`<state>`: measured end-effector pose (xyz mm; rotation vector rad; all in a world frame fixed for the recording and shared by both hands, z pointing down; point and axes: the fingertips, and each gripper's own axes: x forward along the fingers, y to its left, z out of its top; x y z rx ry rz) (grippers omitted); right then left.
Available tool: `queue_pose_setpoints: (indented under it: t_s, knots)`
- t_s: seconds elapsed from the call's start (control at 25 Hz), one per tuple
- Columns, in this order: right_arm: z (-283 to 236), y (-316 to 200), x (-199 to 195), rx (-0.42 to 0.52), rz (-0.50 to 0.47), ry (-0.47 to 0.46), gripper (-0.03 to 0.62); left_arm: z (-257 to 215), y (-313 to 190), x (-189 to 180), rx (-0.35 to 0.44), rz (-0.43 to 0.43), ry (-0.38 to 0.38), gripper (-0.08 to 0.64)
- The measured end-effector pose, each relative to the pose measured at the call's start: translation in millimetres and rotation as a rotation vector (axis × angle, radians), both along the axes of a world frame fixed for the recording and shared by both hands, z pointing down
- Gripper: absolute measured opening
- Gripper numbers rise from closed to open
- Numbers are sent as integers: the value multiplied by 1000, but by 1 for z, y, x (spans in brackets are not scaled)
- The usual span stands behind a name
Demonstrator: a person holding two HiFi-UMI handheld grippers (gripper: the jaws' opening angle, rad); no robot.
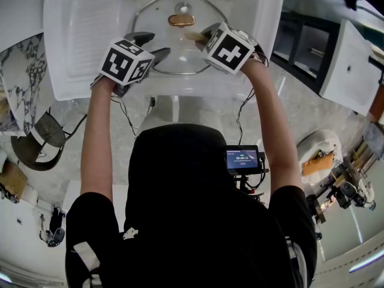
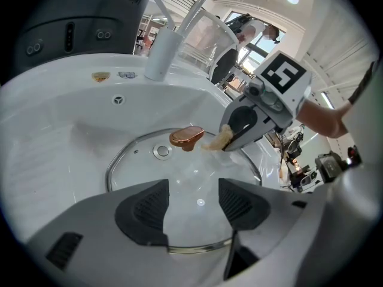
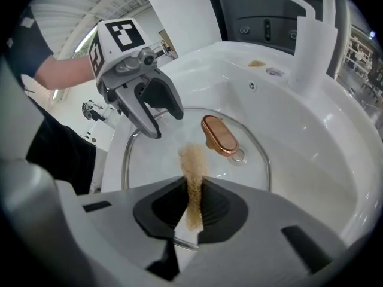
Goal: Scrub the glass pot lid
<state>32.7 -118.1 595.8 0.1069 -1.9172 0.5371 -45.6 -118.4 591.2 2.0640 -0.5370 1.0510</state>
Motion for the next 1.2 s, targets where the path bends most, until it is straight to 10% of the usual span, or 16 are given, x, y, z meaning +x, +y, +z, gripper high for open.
queue_pose_setpoints:
  t_s: [1.2]
  knots:
    - [24,-26,44,31,101,115,17,-2,-1,1,6,-2,8,250]
